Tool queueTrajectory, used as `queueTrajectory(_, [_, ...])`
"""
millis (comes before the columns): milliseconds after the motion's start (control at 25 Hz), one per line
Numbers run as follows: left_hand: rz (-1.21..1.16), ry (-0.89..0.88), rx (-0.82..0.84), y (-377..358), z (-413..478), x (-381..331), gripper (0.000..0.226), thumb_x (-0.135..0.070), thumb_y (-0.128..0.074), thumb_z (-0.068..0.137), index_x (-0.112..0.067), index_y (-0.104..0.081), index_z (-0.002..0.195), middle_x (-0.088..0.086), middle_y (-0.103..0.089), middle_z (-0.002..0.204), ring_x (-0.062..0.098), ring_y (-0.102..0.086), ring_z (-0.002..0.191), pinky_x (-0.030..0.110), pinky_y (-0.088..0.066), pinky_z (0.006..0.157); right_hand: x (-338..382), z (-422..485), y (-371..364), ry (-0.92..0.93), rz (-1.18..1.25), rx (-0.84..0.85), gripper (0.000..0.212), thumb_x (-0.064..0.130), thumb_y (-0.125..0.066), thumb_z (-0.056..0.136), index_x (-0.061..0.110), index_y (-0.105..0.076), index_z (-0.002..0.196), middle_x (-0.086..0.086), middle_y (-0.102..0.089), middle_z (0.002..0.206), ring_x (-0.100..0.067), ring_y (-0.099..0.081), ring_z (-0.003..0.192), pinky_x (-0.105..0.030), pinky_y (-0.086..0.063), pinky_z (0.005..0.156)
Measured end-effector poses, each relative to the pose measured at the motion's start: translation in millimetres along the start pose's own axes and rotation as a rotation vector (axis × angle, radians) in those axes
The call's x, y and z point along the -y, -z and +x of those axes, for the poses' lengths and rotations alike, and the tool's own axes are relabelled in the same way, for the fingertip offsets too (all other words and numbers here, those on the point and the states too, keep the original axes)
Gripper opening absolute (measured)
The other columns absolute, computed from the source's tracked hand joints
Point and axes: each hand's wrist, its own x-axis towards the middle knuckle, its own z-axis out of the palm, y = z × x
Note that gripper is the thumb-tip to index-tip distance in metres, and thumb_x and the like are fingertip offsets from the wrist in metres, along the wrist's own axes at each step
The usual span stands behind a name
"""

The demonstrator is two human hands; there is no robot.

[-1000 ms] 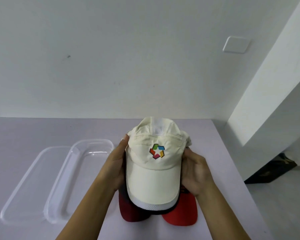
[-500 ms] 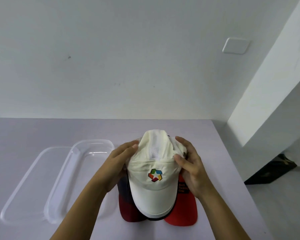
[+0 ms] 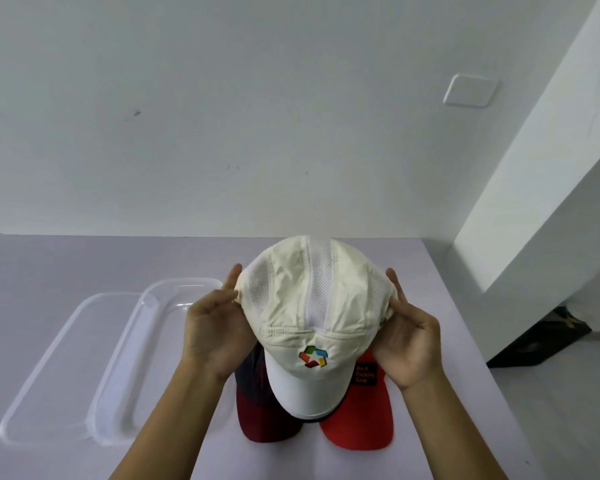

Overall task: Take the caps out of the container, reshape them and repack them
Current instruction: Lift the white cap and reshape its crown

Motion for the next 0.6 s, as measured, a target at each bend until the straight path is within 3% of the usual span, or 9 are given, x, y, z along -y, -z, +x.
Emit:
queueTrajectory(80, [0.036, 0.017, -0.081, 3, 6, -2, 0.045, -0.011, -0.061, 0.078, -0.027, -0.057, 0.12, 0.003, -0.07, 0.106, 0.019, -0.067, 0.096, 0.037, -0.055, 0.086, 0, -2, 2, -0.01, -0.02, 0.021, 0.07, 0.013, -0.087, 0.046, 0.031, -0.065, 0.11, -0.004, -0.068, 0.117, -0.023, -0.065, 0.105, -0.043, -0.044, 0.095])
queueTrajectory(160, [-0.008, 0.049, -0.073, 6, 11, -5, 0.06, -0.021, -0.069, 0.083, -0.036, -0.046, 0.137, 0.0, -0.054, 0.139, 0.021, -0.052, 0.127, 0.046, -0.037, 0.107, 2, -1, 5, 0.025, 0.027, 0.019, 0.067, 0.012, -0.089, 0.045, 0.032, -0.067, 0.105, -0.004, -0.069, 0.115, -0.022, -0.066, 0.105, -0.046, -0.042, 0.097])
queueTrajectory(200, [-0.021, 0.054, -0.078, 5, 11, -6, 0.069, -0.027, -0.077, 0.076, -0.038, -0.046, 0.137, -0.001, -0.05, 0.142, 0.02, -0.045, 0.133, 0.046, -0.029, 0.112, 2, 1, 6, 0.045, 0.053, 0.008, 0.065, 0.012, -0.09, 0.043, 0.031, -0.068, 0.102, -0.003, -0.068, 0.116, -0.021, -0.065, 0.107, -0.046, -0.041, 0.099])
queueTrajectory(240, [0.007, 0.058, -0.084, 4, 10, -6, 0.075, -0.03, -0.084, 0.066, -0.038, -0.052, 0.133, -0.001, -0.056, 0.134, 0.019, -0.048, 0.128, 0.043, -0.031, 0.11, 3, 3, 8, 0.049, 0.063, 0.0, 0.064, 0.013, -0.091, 0.043, 0.03, -0.068, 0.1, -0.003, -0.067, 0.118, -0.022, -0.063, 0.111, -0.047, -0.039, 0.101])
queueTrajectory(320, [0.176, 0.057, -0.068, 3, 6, -3, 0.069, -0.032, -0.089, 0.052, -0.03, -0.066, 0.117, 0.0, -0.067, 0.103, 0.018, -0.063, 0.093, 0.038, -0.05, 0.083, 1, 4, 11, 0.012, 0.059, 0.014, 0.063, 0.014, -0.09, 0.047, 0.03, -0.066, 0.104, -0.004, -0.062, 0.125, -0.024, -0.056, 0.121, -0.049, -0.036, 0.104])
queueTrajectory(360, [0.272, 0.058, -0.042, -1, 1, -1, 0.063, -0.029, -0.086, 0.054, -0.026, -0.066, 0.114, 0.002, -0.065, 0.098, 0.019, -0.063, 0.082, 0.036, -0.053, 0.069, -1, 3, 12, -0.014, 0.052, 0.033, 0.065, 0.014, -0.089, 0.05, 0.029, -0.064, 0.108, -0.006, -0.06, 0.128, -0.026, -0.055, 0.122, -0.048, -0.037, 0.104])
queueTrajectory(400, [0.361, 0.06, -0.017, -3, -2, 0, 0.059, -0.026, -0.079, 0.06, -0.022, -0.064, 0.117, 0.006, -0.064, 0.102, 0.022, -0.064, 0.083, 0.037, -0.053, 0.066, -2, 2, 12, -0.029, 0.024, 0.055, 0.068, 0.014, -0.088, 0.051, 0.027, -0.061, 0.112, -0.007, -0.059, 0.129, -0.027, -0.055, 0.12, -0.046, -0.04, 0.102])
queueTrajectory(520, [0.595, 0.094, -0.001, -4, -4, 1, 0.06, -0.019, -0.07, 0.069, -0.016, -0.056, 0.127, 0.013, -0.064, 0.121, 0.036, -0.062, 0.108, 0.048, -0.053, 0.08, -4, -4, 9, -0.024, -0.227, 0.047, 0.087, 0.014, -0.091, 0.043, 0.023, -0.055, 0.121, -0.004, -0.064, 0.122, -0.024, -0.06, 0.111, -0.037, -0.052, 0.091])
queueTrajectory(600, [0.737, 0.109, -0.074, -5, -6, 4, 0.05, -0.016, -0.074, 0.076, -0.012, -0.06, 0.124, 0.013, -0.069, 0.115, 0.034, -0.066, 0.105, 0.043, -0.057, 0.08, -6, -5, 9, -0.035, -0.419, 0.009, 0.093, 0.019, -0.095, 0.037, 0.023, -0.056, 0.121, 0.0, -0.068, 0.115, -0.019, -0.064, 0.106, -0.031, -0.056, 0.083])
